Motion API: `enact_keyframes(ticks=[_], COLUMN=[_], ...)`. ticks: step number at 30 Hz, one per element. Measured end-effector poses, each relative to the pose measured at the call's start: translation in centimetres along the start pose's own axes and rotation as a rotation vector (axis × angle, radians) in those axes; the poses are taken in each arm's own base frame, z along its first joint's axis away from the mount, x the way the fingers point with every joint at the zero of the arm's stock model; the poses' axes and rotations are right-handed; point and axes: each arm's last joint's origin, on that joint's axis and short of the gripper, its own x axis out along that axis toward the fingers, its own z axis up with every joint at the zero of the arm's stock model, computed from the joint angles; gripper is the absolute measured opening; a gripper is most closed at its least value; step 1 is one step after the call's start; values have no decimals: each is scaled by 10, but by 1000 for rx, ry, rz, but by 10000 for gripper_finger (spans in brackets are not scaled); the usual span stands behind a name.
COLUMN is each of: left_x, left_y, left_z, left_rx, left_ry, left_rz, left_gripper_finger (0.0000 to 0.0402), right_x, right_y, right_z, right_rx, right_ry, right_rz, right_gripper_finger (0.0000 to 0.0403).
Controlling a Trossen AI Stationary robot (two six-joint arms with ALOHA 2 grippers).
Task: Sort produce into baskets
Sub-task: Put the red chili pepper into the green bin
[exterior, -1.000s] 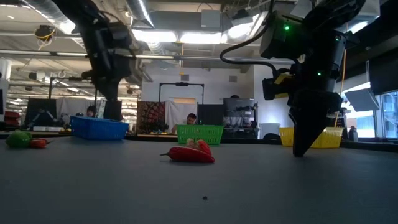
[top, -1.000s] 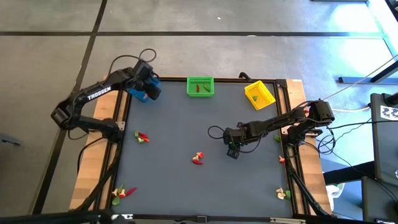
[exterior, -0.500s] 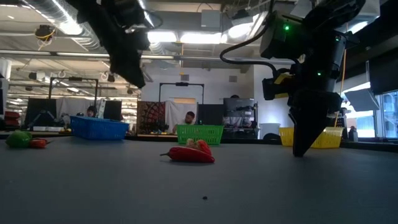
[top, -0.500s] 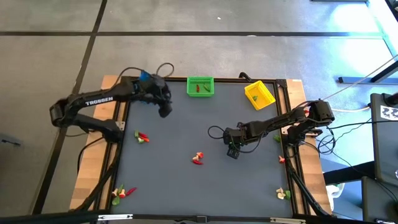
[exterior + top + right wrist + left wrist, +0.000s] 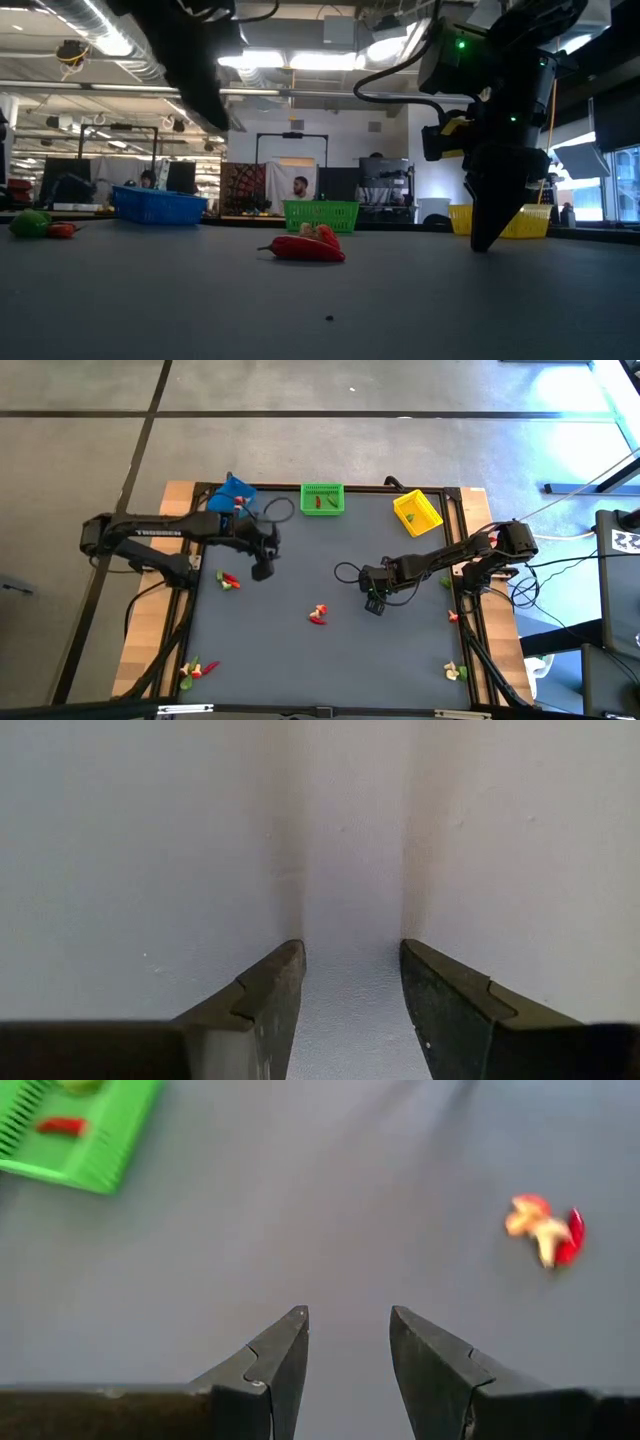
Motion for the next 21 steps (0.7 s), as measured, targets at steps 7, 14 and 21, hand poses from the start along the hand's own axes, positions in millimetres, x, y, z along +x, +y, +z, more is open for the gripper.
enact_keyframes(ticks=[7,14,21], left_x=[-2,-5,-6], left_y=[-16,-20,-19], left_z=[-14,-29,-40], left_rx=[66,112,118], left_ry=[127,271,377], left_rz=[-28,-26,-12], left_gripper_finger=[139,139,139], right_x=[0,0,0], right_y=[0,0,0], right_z=[0,0,0], right_rx=[0,0,0], right_ry=[-1,-1,-1], right_rz=[0,0,0], right_gripper_finger=[175,175,175])
